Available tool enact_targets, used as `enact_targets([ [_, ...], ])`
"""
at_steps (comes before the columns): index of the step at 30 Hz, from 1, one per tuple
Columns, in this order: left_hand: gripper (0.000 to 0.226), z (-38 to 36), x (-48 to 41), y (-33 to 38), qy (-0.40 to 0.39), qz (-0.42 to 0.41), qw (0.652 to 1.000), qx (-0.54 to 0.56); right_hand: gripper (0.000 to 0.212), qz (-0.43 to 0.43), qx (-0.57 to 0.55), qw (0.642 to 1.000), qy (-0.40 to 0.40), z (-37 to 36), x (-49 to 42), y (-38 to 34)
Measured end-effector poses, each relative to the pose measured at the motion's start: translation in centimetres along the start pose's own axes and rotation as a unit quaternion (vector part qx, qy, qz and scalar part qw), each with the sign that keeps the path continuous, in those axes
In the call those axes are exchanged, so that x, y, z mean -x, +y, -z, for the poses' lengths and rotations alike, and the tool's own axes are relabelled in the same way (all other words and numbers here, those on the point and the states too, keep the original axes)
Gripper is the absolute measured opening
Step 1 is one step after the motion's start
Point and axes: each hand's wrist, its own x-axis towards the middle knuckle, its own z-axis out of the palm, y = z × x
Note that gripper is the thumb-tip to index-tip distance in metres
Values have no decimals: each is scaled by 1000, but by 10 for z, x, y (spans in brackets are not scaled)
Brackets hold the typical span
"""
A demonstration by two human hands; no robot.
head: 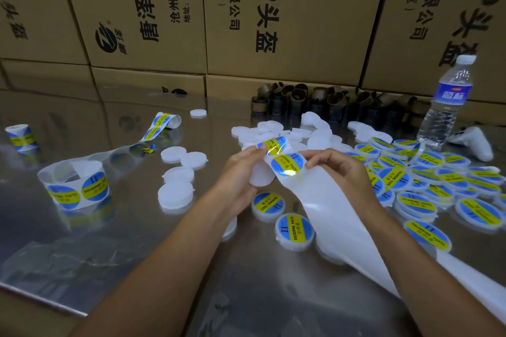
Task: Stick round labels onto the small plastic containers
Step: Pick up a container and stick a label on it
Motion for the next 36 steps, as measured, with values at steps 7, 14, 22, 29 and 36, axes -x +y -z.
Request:
enact_targets([
  [7, 19, 3, 1, -8, 27, -66, 996, -56, 49, -37, 114, 992, 28, 5, -5, 2],
  [14, 9, 2, 5, -8, 37, -105, 987, -116, 18, 177, 384, 902, 93, -35, 8, -7],
  [22, 23, 2, 11, -8, 35, -83, 986, -138, 31, 164, 482, 851, 129, -38, 5, 6],
  [29, 30, 1, 13, -6, 22, -74, 988, -134, 28, 194, 453, 856, 159, -35, 6, 8],
  [36, 22, 4, 12, -7, 70, -79, 981, -164, 21, 182, 446, 865, 138, -31, 6, 14],
])
